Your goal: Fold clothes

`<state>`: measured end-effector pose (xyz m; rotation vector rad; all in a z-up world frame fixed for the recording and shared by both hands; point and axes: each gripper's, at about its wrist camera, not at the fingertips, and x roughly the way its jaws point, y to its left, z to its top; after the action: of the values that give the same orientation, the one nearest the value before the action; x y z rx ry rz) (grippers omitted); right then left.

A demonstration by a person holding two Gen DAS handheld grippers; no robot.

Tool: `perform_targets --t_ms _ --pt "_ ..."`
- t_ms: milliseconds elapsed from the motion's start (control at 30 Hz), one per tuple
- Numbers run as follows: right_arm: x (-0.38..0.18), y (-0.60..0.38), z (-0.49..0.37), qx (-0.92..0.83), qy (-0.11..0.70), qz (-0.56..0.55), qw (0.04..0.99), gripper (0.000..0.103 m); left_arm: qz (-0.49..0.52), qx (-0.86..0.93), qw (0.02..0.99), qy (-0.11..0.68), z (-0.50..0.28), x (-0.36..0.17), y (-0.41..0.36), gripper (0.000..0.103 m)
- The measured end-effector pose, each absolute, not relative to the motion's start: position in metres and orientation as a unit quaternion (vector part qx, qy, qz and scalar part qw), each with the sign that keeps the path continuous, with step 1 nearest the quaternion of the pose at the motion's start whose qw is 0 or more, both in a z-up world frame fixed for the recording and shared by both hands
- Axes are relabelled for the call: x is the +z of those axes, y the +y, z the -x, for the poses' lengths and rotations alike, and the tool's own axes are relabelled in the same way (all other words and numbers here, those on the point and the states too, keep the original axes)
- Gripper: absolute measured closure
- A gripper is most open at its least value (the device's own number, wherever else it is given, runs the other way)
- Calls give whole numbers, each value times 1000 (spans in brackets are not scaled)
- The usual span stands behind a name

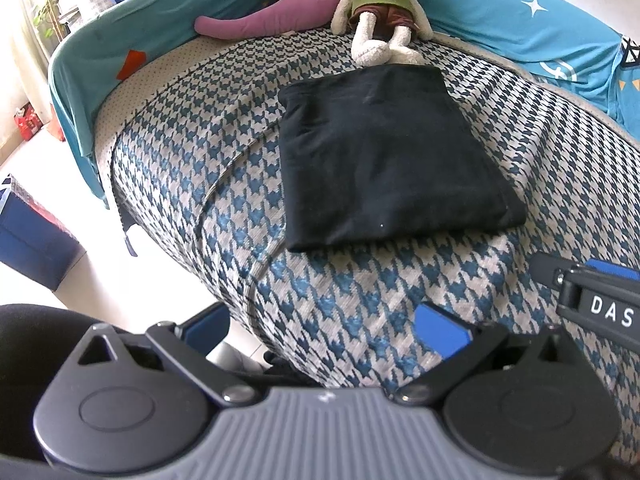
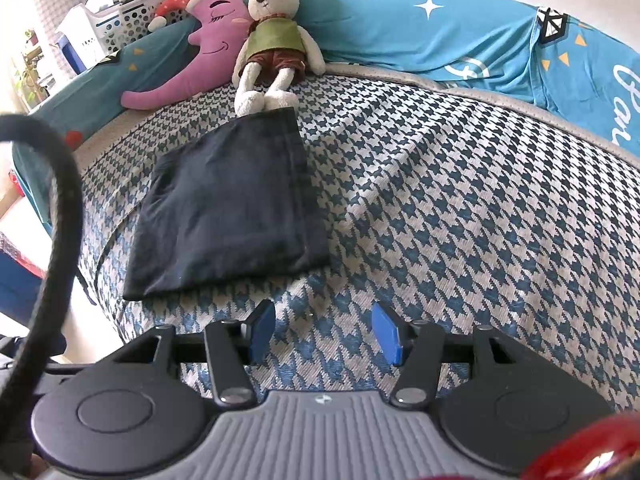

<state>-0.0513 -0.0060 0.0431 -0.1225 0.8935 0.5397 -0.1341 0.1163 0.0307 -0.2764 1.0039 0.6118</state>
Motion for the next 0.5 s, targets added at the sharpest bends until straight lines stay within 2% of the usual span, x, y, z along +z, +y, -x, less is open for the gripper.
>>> perform_targets --t_ms 500 --pt "44 -9 51 257 425 56 866 49 124 286 825 472 134 32 112 0"
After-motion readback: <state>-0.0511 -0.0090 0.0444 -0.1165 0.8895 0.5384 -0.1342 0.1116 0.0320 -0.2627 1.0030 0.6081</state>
